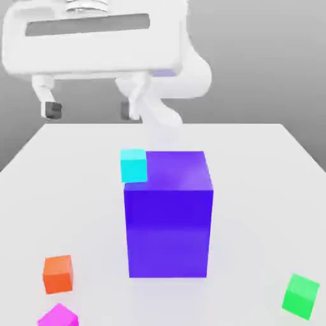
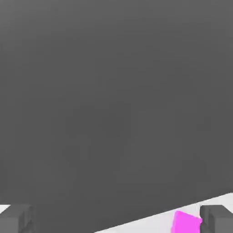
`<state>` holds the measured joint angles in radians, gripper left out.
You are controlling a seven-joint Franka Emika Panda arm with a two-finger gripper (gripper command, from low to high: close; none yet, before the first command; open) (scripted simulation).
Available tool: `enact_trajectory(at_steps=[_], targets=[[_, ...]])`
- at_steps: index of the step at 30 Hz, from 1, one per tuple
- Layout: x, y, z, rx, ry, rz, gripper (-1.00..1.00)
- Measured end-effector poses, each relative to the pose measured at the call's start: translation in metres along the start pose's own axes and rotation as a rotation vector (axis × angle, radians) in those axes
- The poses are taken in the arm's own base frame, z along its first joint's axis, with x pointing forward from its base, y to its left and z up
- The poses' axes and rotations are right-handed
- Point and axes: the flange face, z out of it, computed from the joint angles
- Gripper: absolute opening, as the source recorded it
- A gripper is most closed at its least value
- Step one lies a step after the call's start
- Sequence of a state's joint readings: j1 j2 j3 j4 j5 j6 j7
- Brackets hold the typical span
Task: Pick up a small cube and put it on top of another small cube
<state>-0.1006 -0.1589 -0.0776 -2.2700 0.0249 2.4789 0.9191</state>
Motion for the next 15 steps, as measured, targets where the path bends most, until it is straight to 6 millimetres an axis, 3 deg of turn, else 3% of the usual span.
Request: enact_trajectory(at_steps=[6, 15], targets=[[0.023, 0.037, 0.105, -0.133, -0.062, 0.116, 0.0], [0.024, 0.118, 0.252, -0.325, -0.146, 0.262, 0.0]])
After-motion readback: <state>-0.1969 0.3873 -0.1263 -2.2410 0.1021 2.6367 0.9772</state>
